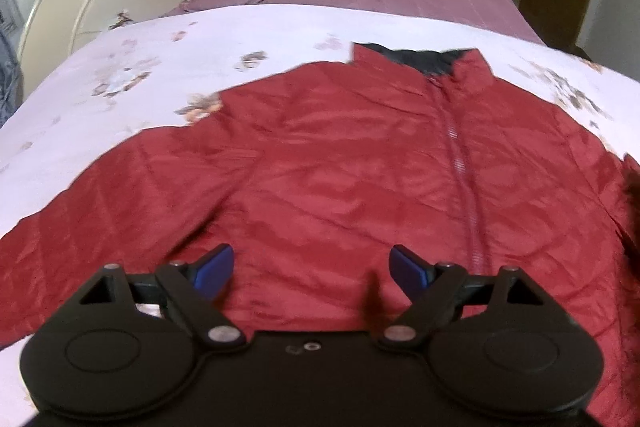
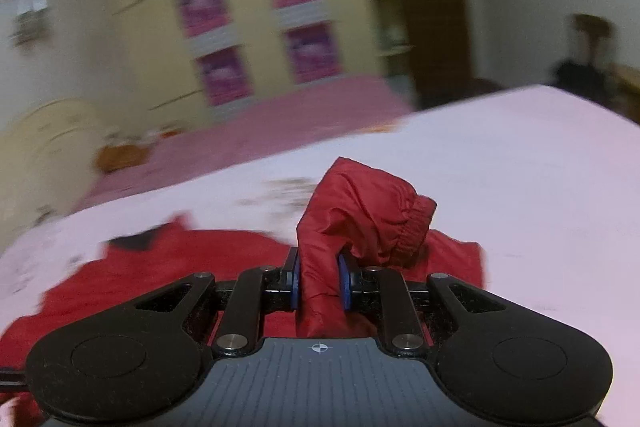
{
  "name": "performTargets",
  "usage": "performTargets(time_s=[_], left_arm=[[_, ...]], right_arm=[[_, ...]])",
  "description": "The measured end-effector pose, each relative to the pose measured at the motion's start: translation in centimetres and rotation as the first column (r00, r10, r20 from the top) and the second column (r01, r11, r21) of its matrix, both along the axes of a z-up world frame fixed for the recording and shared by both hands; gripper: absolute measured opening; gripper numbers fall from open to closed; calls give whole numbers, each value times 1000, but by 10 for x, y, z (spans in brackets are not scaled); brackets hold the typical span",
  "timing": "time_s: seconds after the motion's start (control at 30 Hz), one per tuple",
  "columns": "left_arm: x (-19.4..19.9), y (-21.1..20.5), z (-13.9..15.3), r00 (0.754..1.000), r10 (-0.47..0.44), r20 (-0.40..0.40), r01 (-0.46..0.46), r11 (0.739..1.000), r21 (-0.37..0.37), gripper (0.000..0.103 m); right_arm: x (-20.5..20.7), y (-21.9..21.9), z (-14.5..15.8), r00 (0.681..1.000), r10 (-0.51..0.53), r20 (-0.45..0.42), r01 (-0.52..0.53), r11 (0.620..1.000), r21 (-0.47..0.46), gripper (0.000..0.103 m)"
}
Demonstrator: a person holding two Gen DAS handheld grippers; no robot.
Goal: Fold large clothes
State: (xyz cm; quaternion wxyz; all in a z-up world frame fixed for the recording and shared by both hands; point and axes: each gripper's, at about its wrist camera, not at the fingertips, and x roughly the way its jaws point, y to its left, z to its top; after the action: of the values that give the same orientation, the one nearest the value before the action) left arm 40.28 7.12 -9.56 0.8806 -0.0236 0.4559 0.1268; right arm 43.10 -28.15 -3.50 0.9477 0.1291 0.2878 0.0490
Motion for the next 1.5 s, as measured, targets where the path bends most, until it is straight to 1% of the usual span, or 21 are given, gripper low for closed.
performTargets(time_s=[0.1,0.23,0.4,0.43,0.47,0.5,0.53,0.57,0.6,0.67,0.73,0.83,1.0,1.13,1.2,1.23,1.27,1.37,1.4,1.43,1.5], left_arm=[[-5,23,3,1000,17,7,-17,1000,-19,84],[-9,52,6,999,37,17,-37,999,-36,84],[-11,78,9,998,55,25,-53,997,-62,84],[-12,82,9,998,54,26,-52,996,-73,85],[-11,85,10,998,53,28,-50,995,-86,88],[-11,87,10,998,51,31,-48,994,-98,90],[-10,87,10,998,49,36,-45,993,-107,92],[-10,87,10,998,43,41,-38,992,-118,93],[-10,87,11,998,33,44,-27,991,-130,93],[-7,82,11,999,8,49,-1,989,-150,93],[-3,73,10,998,-28,54,37,984,-172,93],[5,51,6,993,-97,61,107,974,-198,93],[19,6,-7,978,-205,33,207,962,-176,97],[30,-14,-21,975,-221,8,220,965,-144,97],[36,-21,-29,975,-222,5,221,971,-87,90],[38,-20,-33,976,-217,5,217,974,-64,78],[40,-16,-36,976,-216,11,216,974,-66,72],[39,7,-35,985,-159,58,166,975,-147,65],[40,13,-34,987,-143,68,152,975,-164,64],[41,17,-33,988,-138,69,148,974,-171,61],[41,22,-32,987,-138,78,150,971,-187,51]], right_arm=[[15,64,-2,993,122,-2,-122,993,3,19],[31,141,-19,965,258,-49,-258,966,18,19],[33,211,-53,915,378,-142,-374,926,50,19],[36,219,-58,905,394,-160,-389,919,62,19],[37,225,-62,896,408,-177,-401,913,73,23],[37,230,-67,888,418,-190,-409,908,85,47],[38,232,-68,884,426,-191,-413,905,105,84],[40,230,-65,886,429,-176,-413,903,120,90],[37,229,-61,892,426,-155,-411,904,116,91],[38,231,-57,902,409,-136,-402,912,82,91],[38,219,-50,917,379,-120,-373,925,72,91],[37,191,-43,943,311,-117,-310,950,24,91],[31,145,-49,975,182,-126,-192,979,-75,91],[29,108,-57,984,88,-154,-105,989,-103,91],[30,93,-60,985,51,-166,-69,993,-101,91],[31,86,-61,985,36,-169,-53,993,-102,91],[31,81,-61,985,22,-170,-41,993,-107,91],[36,69,-64,985,2,-174,-23,992,-121,91],[40,65,-65,985,-4,-175,-19,992,-126,91],[42,62,-66,984,-6,-178,-17,991,-130,91],[51,55,-69,982,-15,-187,-8,992,-125,91]])
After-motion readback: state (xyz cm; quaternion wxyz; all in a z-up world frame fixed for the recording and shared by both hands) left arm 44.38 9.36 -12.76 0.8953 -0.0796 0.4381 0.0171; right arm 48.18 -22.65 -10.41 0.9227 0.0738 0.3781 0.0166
